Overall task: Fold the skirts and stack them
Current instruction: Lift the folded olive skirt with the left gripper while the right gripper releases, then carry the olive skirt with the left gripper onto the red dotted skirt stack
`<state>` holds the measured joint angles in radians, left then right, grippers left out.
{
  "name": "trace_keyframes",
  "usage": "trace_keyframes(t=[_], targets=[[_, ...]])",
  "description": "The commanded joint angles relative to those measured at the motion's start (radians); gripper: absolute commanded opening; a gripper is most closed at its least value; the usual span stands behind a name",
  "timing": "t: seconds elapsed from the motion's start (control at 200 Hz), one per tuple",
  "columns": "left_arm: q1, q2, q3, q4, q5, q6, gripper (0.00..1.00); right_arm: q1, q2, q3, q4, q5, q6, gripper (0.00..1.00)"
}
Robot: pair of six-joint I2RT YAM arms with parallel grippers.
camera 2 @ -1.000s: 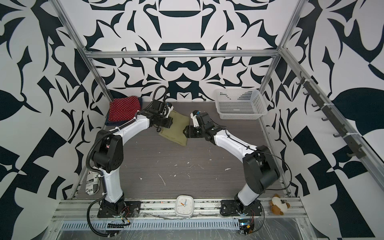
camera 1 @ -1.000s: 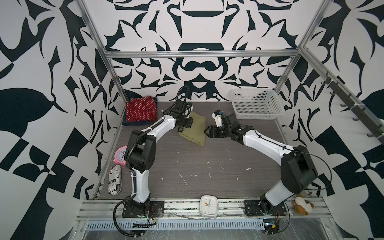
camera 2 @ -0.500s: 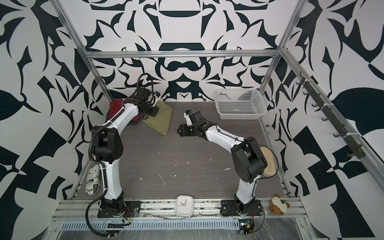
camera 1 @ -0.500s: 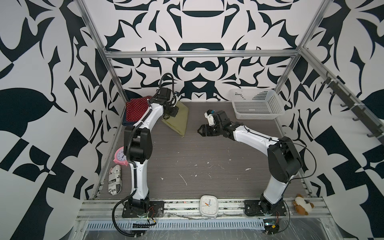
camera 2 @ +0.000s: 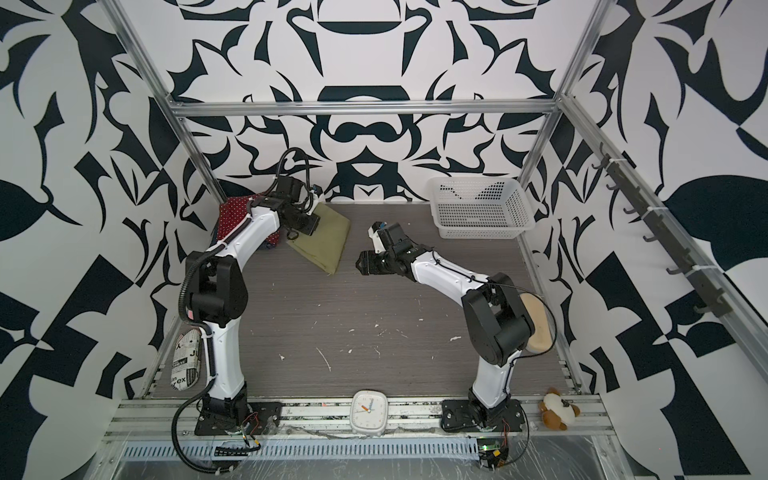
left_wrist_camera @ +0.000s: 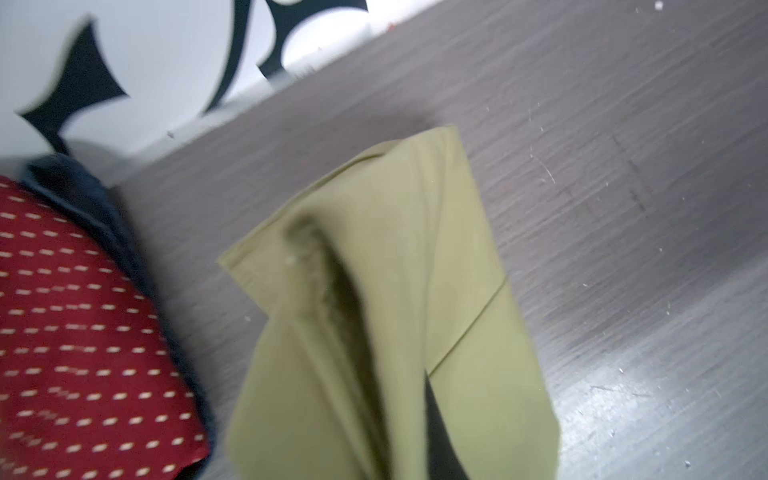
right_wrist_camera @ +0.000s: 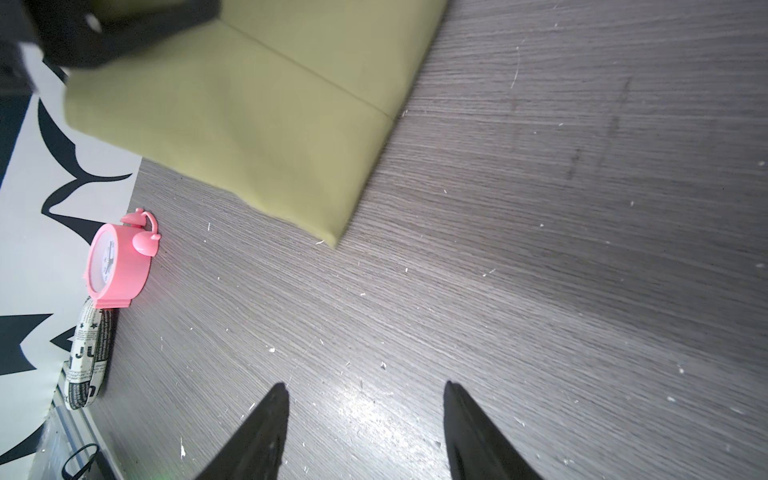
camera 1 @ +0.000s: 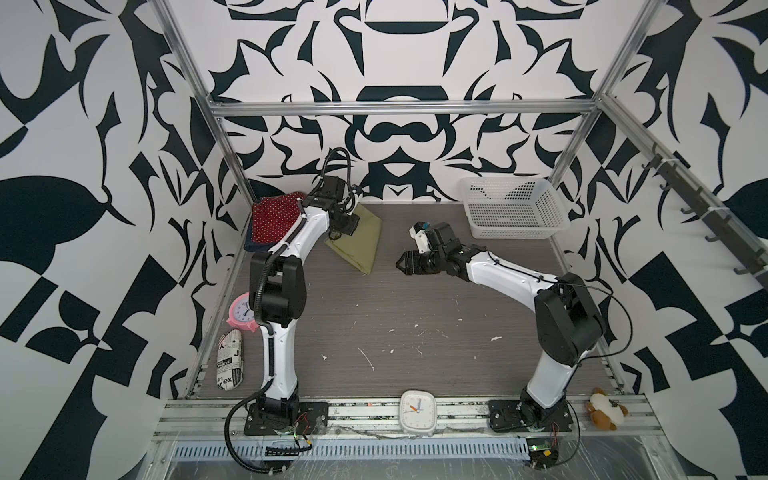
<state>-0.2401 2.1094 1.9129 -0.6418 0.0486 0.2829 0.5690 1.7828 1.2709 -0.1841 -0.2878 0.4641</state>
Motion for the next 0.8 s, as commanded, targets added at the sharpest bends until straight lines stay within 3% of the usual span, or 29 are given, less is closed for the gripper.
trace_keyframes(t=[0.0,0.295,0.47,0.795], targets=[[0.034,-0.038,0.056,-0.011,-0.006,0.030,0.00,-0.003,-0.046,0.002,0.000,-0.001,0.000,0.62],[0.127,-0.024,0.224,-0.048,0.022,0.068,0.00,-0.003,-0.030,0.024,-0.032,0.009,-0.015,0.62],[0.203,0.012,0.350,-0.075,0.091,0.051,0.00,-0.003,-0.008,0.039,-0.044,0.009,-0.015,0.61],[0.387,0.110,0.446,-0.093,0.256,0.047,0.00,-0.004,0.016,0.067,-0.094,0.013,-0.025,0.59]])
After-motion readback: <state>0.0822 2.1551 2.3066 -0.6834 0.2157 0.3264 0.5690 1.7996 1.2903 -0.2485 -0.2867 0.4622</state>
